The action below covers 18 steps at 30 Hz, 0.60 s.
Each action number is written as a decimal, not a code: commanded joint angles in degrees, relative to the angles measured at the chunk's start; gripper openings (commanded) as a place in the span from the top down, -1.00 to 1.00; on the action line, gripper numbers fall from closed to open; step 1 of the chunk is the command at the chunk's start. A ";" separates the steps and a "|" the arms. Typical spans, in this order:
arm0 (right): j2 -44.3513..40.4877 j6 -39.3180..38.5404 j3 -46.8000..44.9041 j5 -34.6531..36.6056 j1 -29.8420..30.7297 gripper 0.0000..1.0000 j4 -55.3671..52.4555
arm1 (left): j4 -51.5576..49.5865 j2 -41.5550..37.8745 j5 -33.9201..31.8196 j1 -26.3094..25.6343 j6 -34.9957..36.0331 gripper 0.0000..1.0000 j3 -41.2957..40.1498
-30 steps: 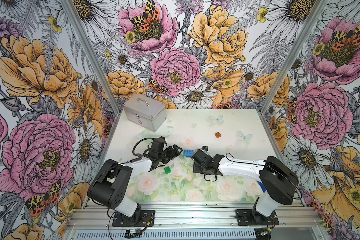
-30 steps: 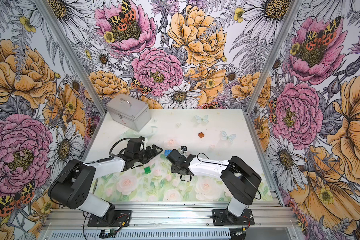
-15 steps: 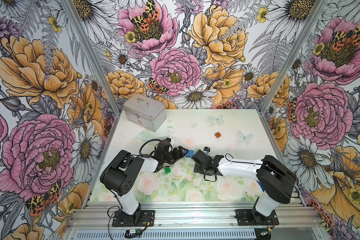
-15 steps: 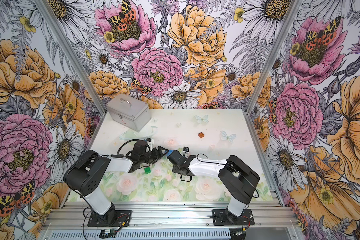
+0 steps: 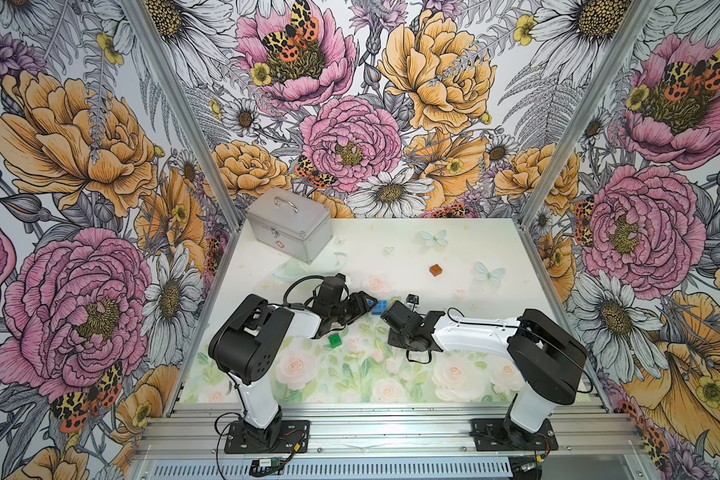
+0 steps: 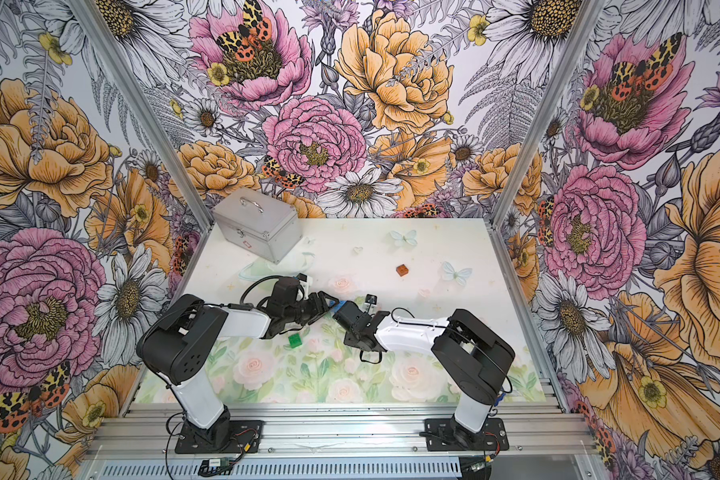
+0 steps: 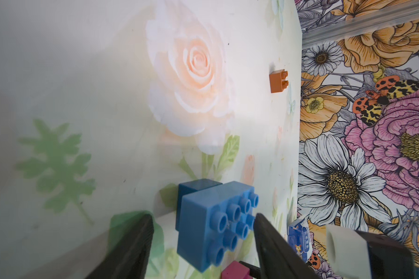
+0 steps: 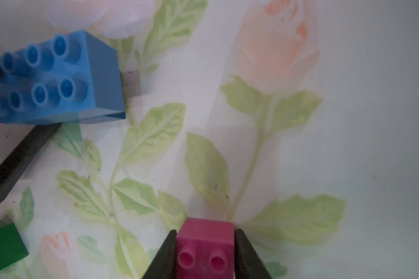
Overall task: Assemble the letter v with lego
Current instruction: Pick up the lego brick from the center of the board.
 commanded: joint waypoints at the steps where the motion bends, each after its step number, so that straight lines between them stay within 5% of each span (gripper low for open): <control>1: 0.96 0.11 1.39 0.58 -0.64 0.40 -0.03 | -7.52 1.74 -2.33 -0.99 2.11 -0.23 1.11; 18: 5.89 -12.57 16.52 -2.60 -8.87 1.00 -5.88 | -9.44 4.21 -3.00 -0.94 2.52 0.00 2.20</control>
